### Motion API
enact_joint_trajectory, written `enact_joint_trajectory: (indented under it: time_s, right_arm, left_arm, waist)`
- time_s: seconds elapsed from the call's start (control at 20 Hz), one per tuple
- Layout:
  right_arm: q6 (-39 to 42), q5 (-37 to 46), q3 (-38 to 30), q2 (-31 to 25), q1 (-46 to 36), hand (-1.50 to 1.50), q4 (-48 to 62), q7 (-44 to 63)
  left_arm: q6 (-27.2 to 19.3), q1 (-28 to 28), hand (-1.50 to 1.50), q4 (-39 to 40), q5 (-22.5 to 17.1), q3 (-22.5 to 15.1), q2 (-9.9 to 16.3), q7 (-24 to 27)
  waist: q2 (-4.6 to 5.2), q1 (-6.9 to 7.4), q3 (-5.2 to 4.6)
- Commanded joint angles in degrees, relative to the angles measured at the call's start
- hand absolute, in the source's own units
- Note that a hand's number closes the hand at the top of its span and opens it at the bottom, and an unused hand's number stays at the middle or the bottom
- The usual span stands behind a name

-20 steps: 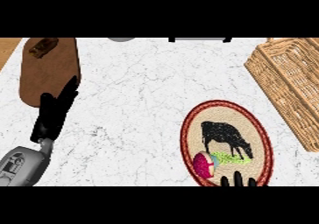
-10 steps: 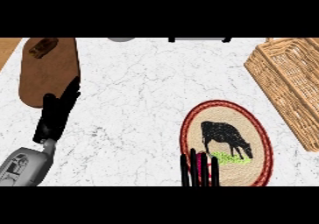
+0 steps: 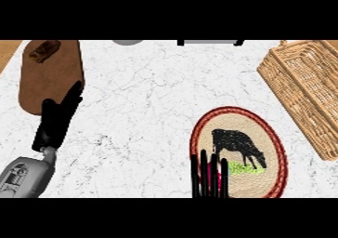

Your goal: Pick the cupcake from the placemat and place it in the basket

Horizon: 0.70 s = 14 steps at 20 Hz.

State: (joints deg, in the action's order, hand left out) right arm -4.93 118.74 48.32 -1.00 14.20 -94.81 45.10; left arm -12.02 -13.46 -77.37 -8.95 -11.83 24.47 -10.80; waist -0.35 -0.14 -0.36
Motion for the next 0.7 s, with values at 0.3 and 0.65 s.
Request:
enact_joint_trajectory:
  time_s: [0.3,0.65]
  right_arm:
    - [-4.62,-2.86,-2.79,-1.23,-4.68,-1.5,5.98,1.31]
    - [-4.36,-4.67,-4.4,-4.91,-4.72,1.5,6.54,0.65]
  left_arm:
    - [3.04,-0.4,0.0,-0.2,2.43,3.17,-2.82,-1.2]
    - [3.59,-0.18,0.0,-0.87,4.25,4.14,-3.26,-2.14]
  waist:
    - [0.32,0.12,0.37]
    - [0.34,-0.02,0.37]
